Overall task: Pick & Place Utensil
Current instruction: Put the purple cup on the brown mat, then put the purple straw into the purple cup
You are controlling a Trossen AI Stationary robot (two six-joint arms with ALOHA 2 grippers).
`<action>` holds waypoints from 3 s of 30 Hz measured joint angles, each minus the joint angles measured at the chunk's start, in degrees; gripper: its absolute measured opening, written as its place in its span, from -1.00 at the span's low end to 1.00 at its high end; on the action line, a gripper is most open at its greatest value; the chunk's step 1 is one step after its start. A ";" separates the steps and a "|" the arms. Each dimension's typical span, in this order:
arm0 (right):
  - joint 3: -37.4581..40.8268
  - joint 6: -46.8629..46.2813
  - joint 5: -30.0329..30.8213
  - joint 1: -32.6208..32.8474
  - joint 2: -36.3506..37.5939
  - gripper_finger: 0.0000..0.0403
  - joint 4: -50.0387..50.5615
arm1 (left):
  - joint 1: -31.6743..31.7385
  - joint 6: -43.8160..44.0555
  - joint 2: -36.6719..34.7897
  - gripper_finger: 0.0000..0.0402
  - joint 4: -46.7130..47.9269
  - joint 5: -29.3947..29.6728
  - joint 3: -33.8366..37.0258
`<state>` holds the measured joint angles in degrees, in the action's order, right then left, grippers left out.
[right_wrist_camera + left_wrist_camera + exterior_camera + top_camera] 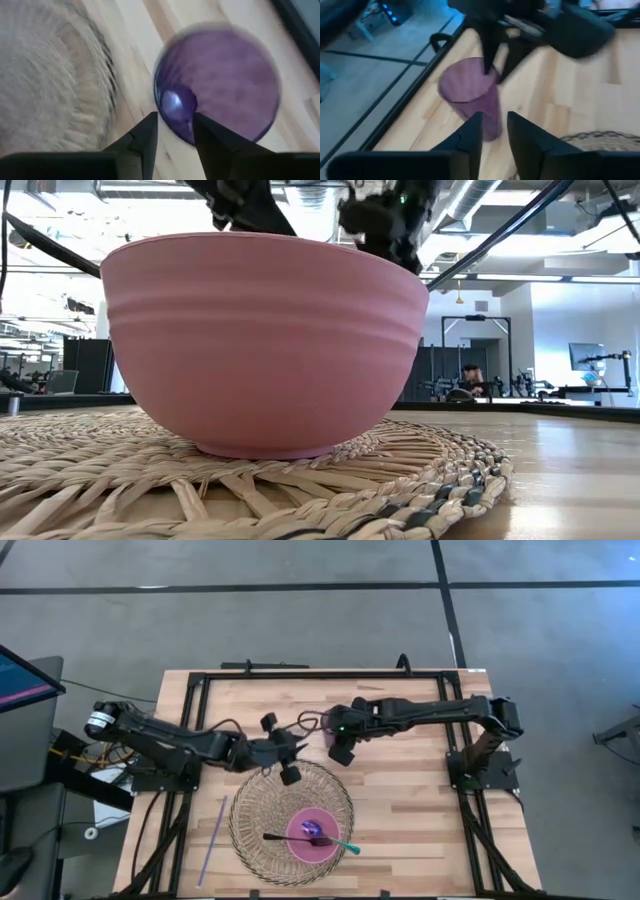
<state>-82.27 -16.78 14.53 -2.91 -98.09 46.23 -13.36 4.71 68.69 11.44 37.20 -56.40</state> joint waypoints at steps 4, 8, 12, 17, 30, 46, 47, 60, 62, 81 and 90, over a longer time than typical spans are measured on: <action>-0.52 0.70 -0.05 -0.24 -1.37 -0.38 0.15 | 2.16 0.10 0.00 -0.43 0.02 0.01 0.00; -0.86 0.88 -0.03 -0.25 -1.29 -0.35 0.07 | 2.44 0.22 0.00 -0.39 0.02 -0.19 0.00; -0.86 0.88 -0.08 -0.46 -1.29 -0.34 0.12 | 2.42 0.22 0.00 -0.41 0.02 -0.19 0.00; -0.89 0.88 -0.12 -1.41 -1.75 -0.43 1.09 | 2.12 0.24 0.00 -0.46 0.04 -0.16 0.00; -0.93 3.41 -1.41 -1.03 -1.63 -0.95 1.87 | -3.40 0.26 -2.98 -0.70 4.87 -0.08 0.00; -10.65 4.75 -2.71 12.36 -3.92 -0.99 -5.73 | -13.47 3.72 -7.40 -0.96 7.05 0.03 -0.02; -10.55 4.80 -2.68 12.98 -4.82 -0.99 -5.75 | -14.09 3.73 -7.49 -0.97 7.04 0.03 -0.02; -27.72 9.68 -3.24 15.22 -19.38 -0.99 -0.12 | -17.12 3.72 -11.79 -0.96 6.95 2.22 -0.01; -30.28 9.71 -4.56 14.84 -21.59 -0.99 0.82 | -17.12 3.73 -12.45 -0.96 7.59 2.22 0.00; -32.97 13.93 -11.57 12.86 -24.70 -0.54 1.17 | -17.06 7.19 -11.87 -0.95 13.39 2.06 -0.02; -40.83 14.38 -11.71 12.91 -24.70 -0.41 7.19 | -17.06 7.28 -11.89 -0.95 13.27 2.33 -0.13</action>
<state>-123.10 -2.39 2.82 10.00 -122.78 53.41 -30.41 11.99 56.80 24.71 39.53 -56.53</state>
